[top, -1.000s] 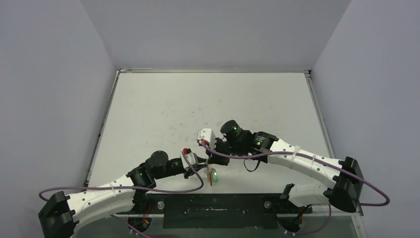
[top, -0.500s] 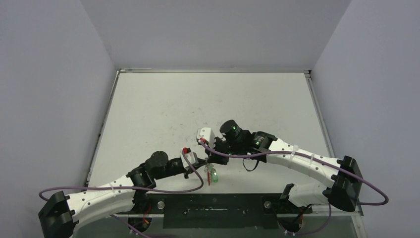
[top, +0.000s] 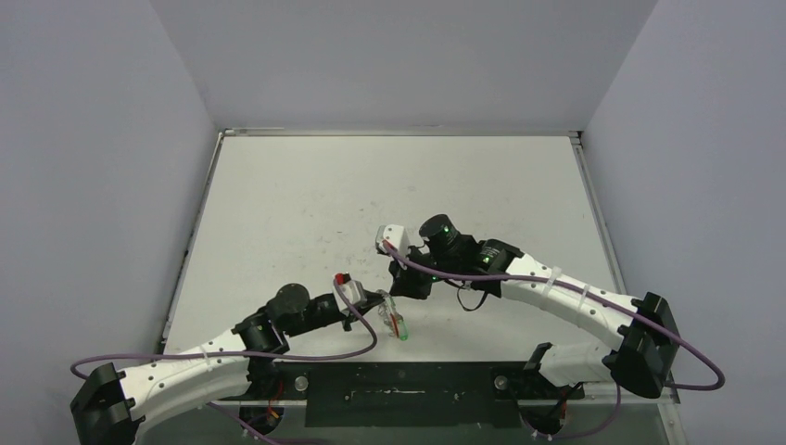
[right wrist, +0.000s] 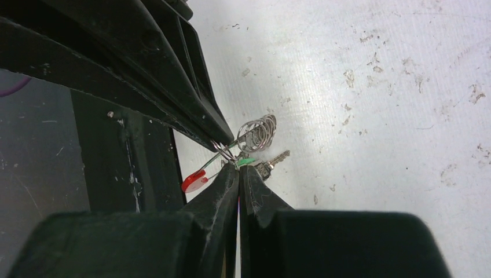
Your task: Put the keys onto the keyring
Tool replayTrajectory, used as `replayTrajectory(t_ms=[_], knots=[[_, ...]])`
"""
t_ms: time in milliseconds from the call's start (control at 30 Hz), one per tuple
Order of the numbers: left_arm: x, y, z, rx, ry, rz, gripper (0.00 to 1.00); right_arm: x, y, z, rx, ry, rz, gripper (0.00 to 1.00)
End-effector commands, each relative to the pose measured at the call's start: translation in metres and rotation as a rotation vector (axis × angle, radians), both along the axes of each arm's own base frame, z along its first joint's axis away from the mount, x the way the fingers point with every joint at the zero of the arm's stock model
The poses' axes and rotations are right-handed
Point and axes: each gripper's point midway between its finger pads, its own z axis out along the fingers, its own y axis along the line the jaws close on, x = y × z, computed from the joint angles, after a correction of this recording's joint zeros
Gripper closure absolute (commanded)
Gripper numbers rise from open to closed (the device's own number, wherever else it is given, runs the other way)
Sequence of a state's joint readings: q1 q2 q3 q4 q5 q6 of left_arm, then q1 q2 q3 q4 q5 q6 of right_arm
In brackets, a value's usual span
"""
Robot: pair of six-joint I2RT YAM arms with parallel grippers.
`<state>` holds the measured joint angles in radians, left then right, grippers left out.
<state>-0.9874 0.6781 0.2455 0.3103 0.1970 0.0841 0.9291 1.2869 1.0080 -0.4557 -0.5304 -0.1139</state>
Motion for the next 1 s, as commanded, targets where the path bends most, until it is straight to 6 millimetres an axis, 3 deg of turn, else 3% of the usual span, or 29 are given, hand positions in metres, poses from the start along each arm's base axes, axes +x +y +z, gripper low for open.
replayTrajectory(t_ms=[0, 967], knots=[[0.000, -0.003, 0.021, -0.084, -0.035, 0.001, 1.00, 0.007, 0.000, 0.000, 0.030, 0.018, -0.031, 1.00], [0.004, 0.000, 0.021, -0.114, -0.045, 0.028, 1.00, 0.005, 0.009, -0.042, 0.101, 0.096, -0.008, 0.99]])
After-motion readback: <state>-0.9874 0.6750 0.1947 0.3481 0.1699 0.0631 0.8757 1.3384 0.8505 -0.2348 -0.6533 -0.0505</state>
